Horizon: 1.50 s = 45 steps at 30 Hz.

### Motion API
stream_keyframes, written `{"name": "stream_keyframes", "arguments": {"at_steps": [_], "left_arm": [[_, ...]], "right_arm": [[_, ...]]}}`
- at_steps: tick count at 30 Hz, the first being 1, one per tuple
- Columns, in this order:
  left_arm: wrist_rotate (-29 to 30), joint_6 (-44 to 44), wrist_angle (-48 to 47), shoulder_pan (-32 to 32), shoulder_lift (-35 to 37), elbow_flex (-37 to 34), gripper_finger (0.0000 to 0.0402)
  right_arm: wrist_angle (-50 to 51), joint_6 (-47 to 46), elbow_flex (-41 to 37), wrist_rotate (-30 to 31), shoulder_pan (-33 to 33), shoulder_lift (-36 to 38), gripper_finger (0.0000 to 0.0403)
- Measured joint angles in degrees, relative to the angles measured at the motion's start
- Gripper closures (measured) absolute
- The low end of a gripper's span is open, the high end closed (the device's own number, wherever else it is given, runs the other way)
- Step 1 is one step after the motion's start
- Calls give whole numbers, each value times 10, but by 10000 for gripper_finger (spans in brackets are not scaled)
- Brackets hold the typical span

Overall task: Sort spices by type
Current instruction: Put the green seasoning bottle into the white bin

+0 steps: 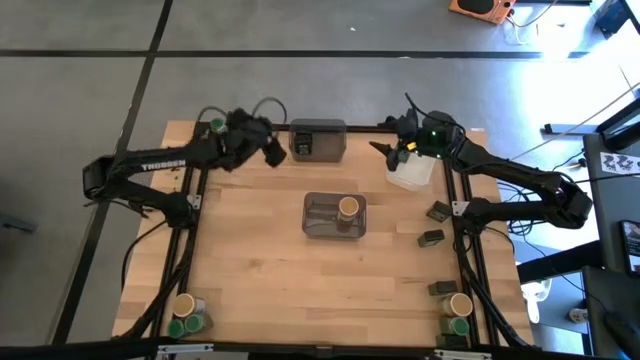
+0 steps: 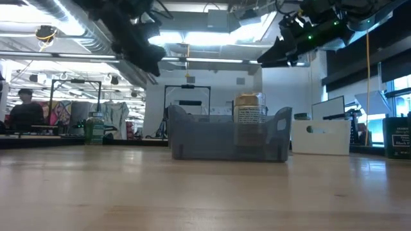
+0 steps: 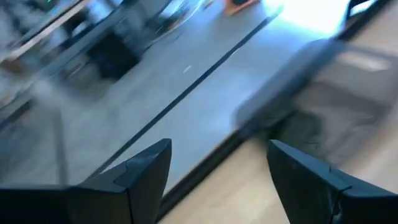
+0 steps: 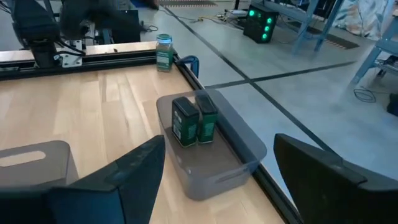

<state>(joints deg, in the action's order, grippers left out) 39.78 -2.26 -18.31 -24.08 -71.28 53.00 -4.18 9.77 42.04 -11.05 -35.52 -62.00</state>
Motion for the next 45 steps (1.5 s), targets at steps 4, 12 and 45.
{"name": "stream_keyframes", "arguments": {"at_steps": [4,12,45], "left_arm": [[7,38,-137,-30,-22,103,139],[8,86,-411,-87,-141,306,139],[11,131,-516,-263,-293,308,139]], "right_arm": [[-3,1,0,0,-1,0,104],[-17,2,0,1,-1,0,104],[-17,0,-17,31,-1,0,104]]}}
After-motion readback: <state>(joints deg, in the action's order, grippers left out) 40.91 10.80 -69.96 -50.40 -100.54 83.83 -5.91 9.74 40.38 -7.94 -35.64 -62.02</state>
